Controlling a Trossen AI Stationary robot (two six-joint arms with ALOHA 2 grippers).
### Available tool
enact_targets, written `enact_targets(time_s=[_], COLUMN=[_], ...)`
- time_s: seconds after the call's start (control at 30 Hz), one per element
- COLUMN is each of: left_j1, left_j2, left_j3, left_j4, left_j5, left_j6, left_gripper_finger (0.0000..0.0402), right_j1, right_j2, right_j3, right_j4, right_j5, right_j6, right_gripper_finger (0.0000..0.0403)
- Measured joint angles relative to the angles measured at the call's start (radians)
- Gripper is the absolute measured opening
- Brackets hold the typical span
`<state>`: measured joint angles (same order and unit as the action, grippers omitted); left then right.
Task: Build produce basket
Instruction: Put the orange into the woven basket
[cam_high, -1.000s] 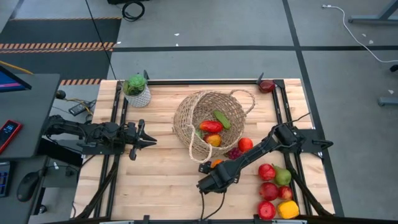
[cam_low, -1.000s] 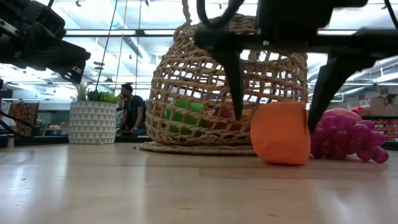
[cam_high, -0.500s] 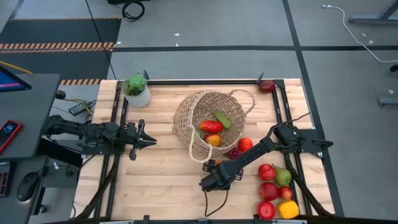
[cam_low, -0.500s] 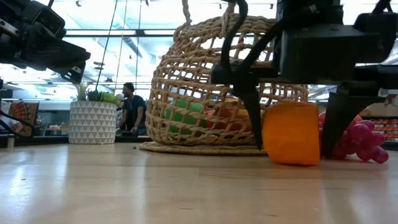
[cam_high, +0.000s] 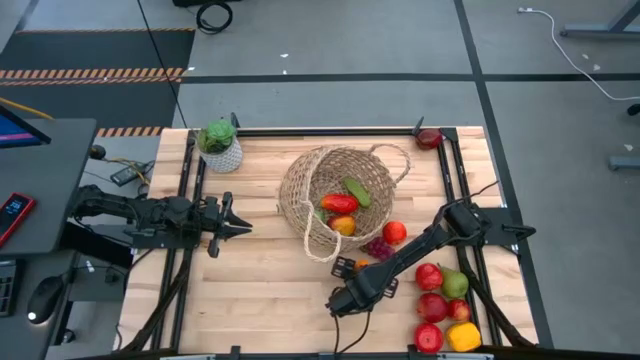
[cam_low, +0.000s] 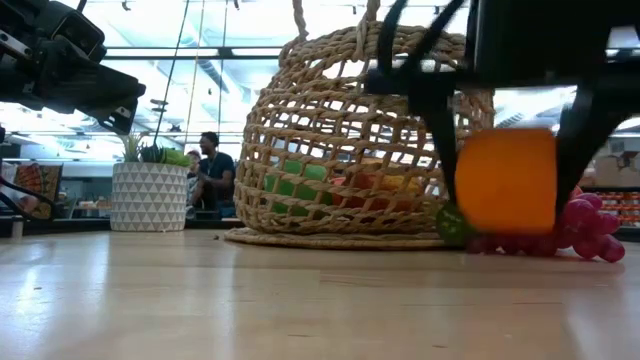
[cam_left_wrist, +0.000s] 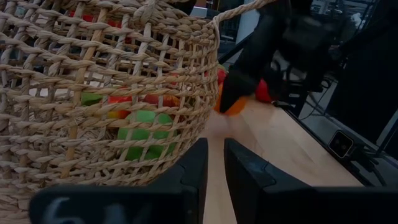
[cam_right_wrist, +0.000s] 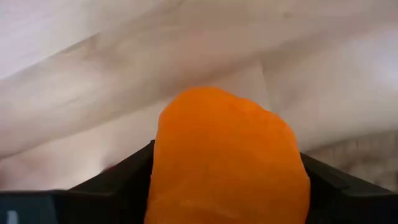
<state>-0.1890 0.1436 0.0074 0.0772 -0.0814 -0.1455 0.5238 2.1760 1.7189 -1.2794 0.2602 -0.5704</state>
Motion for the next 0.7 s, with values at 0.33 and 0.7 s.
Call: enact_targets(time_s=[0.33, 0.7], left_j1=[0.000, 0.000], left_j2=[0.000, 0.000], left_j3=[0.000, 0.000], left_j4=[0.000, 0.000], left_j5=[0.000, 0.000], left_j6=[0.000, 0.000], left_gripper_finger=[0.0060, 0.0061], right_j1=[0.015, 0.017], right_j2=[-0.146, -0.375], right_j3=[0.114, 0.115], right_j4=[-0.047, -0.028], right_j5=[-0.190, -0.519], right_j6=[0.374, 0.593], right_gripper_finger=[0.0278, 0.0279])
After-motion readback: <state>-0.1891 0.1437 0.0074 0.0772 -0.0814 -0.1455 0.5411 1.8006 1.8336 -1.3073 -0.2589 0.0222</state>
